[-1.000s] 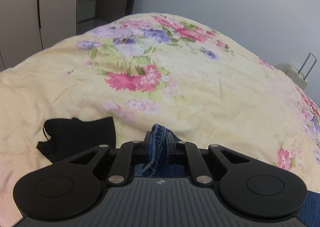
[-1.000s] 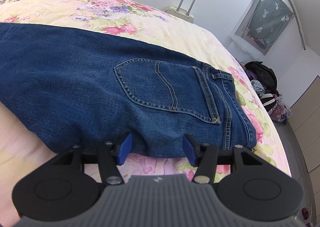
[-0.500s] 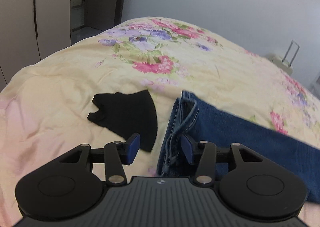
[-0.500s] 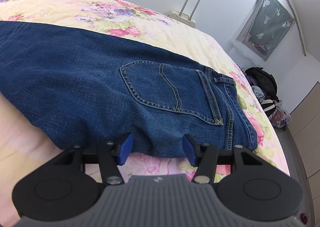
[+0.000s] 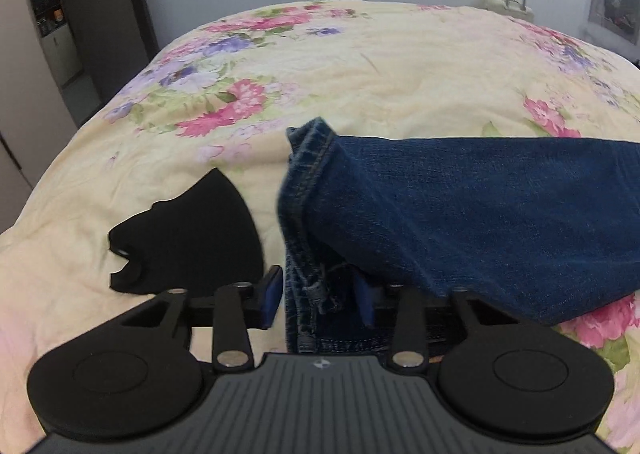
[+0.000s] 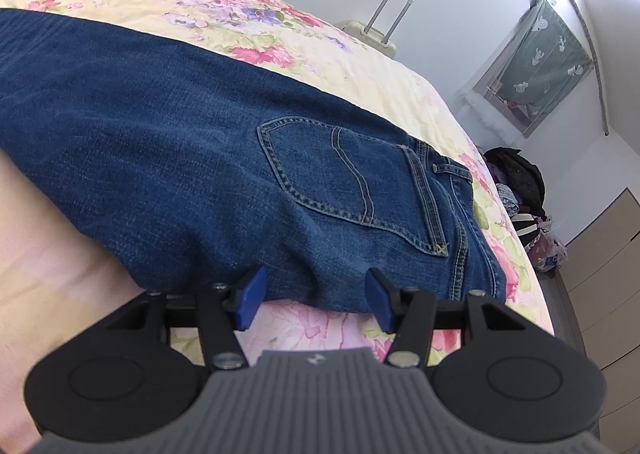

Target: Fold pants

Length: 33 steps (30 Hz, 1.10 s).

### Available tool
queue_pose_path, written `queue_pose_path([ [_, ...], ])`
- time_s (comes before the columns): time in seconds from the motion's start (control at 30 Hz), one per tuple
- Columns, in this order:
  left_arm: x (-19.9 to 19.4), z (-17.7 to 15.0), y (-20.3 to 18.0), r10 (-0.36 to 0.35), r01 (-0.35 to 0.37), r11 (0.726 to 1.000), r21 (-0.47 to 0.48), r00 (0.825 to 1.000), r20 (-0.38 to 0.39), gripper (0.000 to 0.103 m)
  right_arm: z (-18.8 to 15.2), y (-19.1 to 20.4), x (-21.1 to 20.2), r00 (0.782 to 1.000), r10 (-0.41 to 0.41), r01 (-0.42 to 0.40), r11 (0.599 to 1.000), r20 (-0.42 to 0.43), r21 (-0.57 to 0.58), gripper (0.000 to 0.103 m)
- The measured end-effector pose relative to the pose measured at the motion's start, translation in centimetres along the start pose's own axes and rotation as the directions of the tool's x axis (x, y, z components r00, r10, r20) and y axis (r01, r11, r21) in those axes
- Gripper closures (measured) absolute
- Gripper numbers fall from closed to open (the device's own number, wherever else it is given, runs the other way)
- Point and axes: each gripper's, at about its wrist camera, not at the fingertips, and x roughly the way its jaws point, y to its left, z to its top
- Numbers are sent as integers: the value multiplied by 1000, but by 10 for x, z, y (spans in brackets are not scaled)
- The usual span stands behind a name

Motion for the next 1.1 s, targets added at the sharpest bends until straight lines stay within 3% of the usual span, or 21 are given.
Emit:
queue_pose_path([
  [0.03,0,1,-4,3,-2,1000,31,1000,-5,95,0,1,1,1000,-3,3,1000,-2,-6,52],
  [0.13,-15,5,-12,19,-22,990,136,999,29,96,1,5,2,1000,-12,12,1000,-7,-26,52],
  [0.23,-32,9,-6,26,-33,986,164,999,40,96,2,7,4,1000,-17,16,999,-11,-43,52],
  [0.3,-35,6,-5,44,-46,980,193,999,14,96,2,8,5,1000,-18,17,999,-12,-45,52],
  [0.4,-30,-11,-18,94,-71,945,320,994,-56,96,1,10,5,1000,-23,22,999,-11,-50,52],
  [0.5,-17,-37,-22,135,-75,921,381,982,-131,96,1,10,4,1000,-25,25,998,-10,-54,52],
  [0.53,-12,-43,-21,162,-95,919,382,976,-146,103,1,10,4,1000,-24,24,998,-10,-53,52],
  [0.6,-5,-53,-10,226,-152,920,361,959,-174,103,1,9,4,1000,-22,21,999,-11,-46,52],
  [0.63,-9,-53,-2,229,-166,934,317,958,-172,103,1,9,4,1000,-21,21,999,-12,-45,52],
  [0.7,-23,-48,9,183,-149,968,203,970,-158,103,2,8,3,1000,-17,16,999,-12,-45,52],
  [0.77,-45,-38,9,138,-123,982,142,985,-103,103,1,7,2,1000,-10,10,999,-12,-41,52],
  [0.87,-76,-22,0,92,-92,994,67,996,-2,96,3,3,-3,1000,-4,4,1000,0,-28,52],
  [0.97,-89,-9,-15,80,-81,997,4,994,76,94,9,-6,-14,999,24,-24,999,23,30,52],
  [1.1,-69,2,-41,144,-144,990,1,987,74,93,15,-18,-33,994,99,-103,985,37,135,52],
])
